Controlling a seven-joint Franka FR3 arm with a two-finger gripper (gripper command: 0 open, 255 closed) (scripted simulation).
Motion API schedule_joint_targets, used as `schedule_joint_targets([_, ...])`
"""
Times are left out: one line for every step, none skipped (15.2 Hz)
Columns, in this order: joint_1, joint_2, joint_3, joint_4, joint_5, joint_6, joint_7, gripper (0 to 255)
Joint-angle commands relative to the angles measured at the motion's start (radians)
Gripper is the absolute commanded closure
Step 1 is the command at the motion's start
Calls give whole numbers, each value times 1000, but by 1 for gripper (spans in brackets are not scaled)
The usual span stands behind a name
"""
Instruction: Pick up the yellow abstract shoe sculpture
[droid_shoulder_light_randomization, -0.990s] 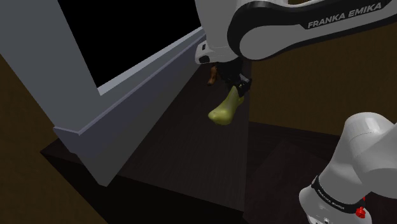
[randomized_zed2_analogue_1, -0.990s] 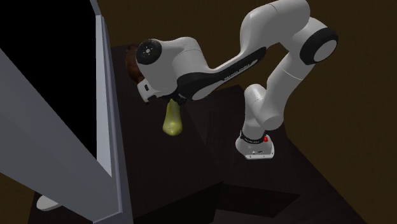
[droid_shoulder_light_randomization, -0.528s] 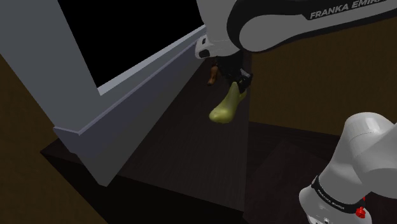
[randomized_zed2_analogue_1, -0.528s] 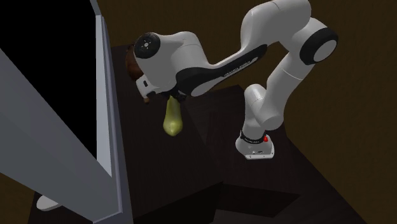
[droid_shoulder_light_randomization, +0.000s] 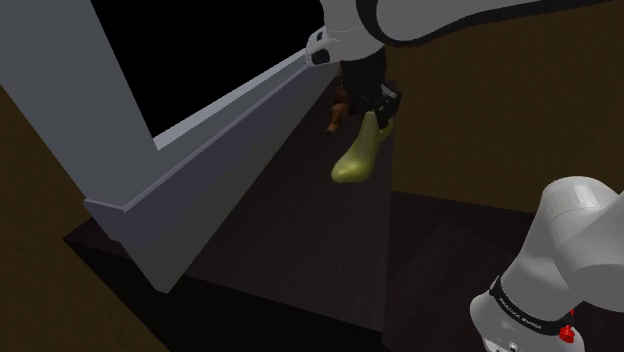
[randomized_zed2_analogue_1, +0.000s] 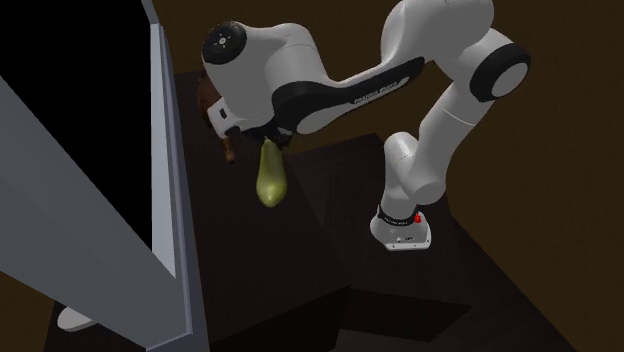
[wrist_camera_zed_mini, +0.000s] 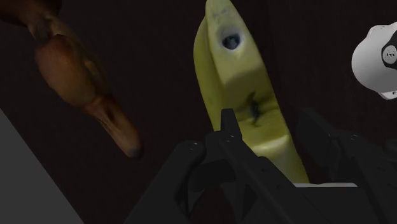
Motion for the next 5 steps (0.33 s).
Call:
schedule_joint_targets([0,0,1,27,-1,-24,-9,255])
schedule_joint_targets([-1,3,2,42,-1,-36,-13,255])
schedule_joint_targets([-1,5,3,57,-2,-49,-17,255])
schedule_joint_targets([-1,5,3,60,-2,-51,-18,255])
schedule_joint_targets([-1,6,3,60,-2,-51,-18,255])
